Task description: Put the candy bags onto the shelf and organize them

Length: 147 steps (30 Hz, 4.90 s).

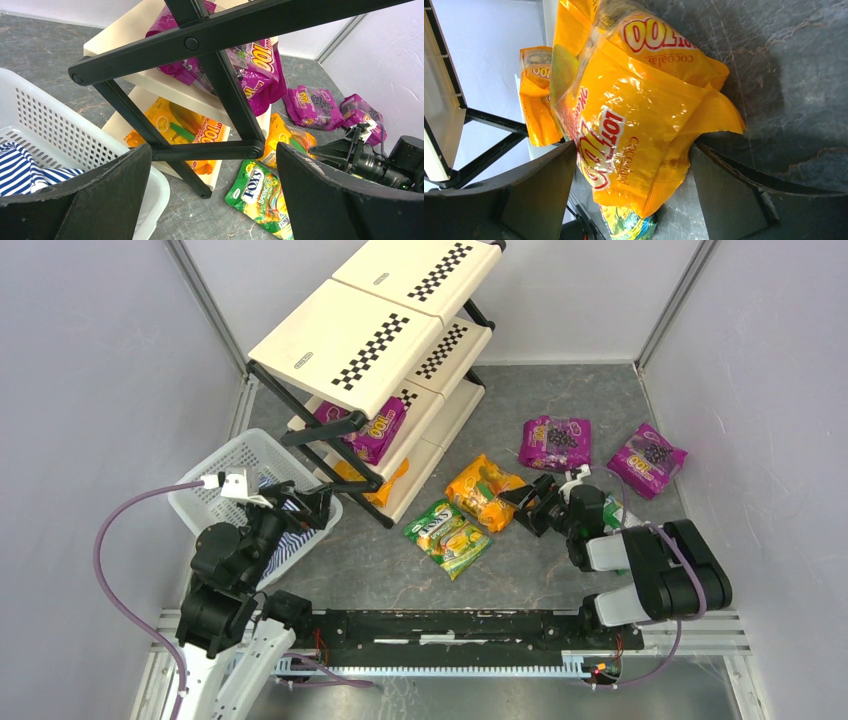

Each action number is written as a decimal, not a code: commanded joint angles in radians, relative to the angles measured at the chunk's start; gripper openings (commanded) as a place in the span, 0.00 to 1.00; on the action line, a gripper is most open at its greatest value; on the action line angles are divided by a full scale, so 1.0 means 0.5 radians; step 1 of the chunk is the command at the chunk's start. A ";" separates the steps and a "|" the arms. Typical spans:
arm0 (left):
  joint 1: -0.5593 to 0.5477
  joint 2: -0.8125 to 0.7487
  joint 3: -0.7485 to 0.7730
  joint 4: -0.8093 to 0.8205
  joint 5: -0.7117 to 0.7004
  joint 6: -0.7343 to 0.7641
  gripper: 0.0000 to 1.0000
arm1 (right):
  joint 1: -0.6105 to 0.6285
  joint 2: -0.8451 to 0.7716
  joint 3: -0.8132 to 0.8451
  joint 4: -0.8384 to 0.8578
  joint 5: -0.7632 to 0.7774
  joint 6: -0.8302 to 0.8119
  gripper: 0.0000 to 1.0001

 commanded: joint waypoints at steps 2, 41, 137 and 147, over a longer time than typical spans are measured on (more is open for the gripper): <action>0.016 0.012 0.005 0.059 -0.015 0.116 1.00 | 0.032 0.209 0.019 0.219 0.048 -0.007 0.88; 0.041 0.023 0.009 0.055 -0.030 0.113 1.00 | 0.108 0.029 0.049 0.634 -0.152 0.129 0.25; 0.065 0.144 0.010 0.064 0.012 0.116 1.00 | 0.866 1.644 1.690 1.057 0.614 0.290 0.09; 0.065 0.134 0.011 0.064 0.021 0.116 1.00 | 0.868 1.548 1.616 0.947 0.553 0.219 0.27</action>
